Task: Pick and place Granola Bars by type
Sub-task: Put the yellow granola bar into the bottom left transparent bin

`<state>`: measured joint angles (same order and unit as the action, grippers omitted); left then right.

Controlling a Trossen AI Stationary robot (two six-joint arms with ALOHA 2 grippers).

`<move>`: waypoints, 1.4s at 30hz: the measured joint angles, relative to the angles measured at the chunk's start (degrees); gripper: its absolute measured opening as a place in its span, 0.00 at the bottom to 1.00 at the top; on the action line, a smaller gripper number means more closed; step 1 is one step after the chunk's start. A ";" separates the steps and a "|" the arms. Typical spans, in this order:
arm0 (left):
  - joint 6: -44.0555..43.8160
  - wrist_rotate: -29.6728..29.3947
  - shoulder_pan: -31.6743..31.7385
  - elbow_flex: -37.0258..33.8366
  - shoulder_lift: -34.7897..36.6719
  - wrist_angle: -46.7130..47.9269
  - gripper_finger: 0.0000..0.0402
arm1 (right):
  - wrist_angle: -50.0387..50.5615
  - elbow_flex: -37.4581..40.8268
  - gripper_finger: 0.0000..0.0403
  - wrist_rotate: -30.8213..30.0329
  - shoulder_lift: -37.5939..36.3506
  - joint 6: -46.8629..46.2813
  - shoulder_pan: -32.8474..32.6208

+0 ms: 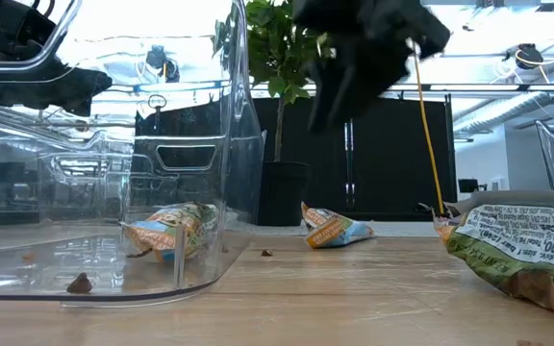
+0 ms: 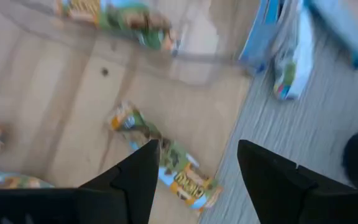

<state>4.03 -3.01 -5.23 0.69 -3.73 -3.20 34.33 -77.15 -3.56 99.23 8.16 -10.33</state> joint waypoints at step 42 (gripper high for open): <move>0.01 0.00 0.00 0.02 0.00 0.00 0.14 | -33.29 23.90 0.06 7.86 1.33 -0.94 3.15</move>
<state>4.03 -3.00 -5.23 0.71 -3.73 -3.20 1.04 -53.25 4.29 100.55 7.22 -7.18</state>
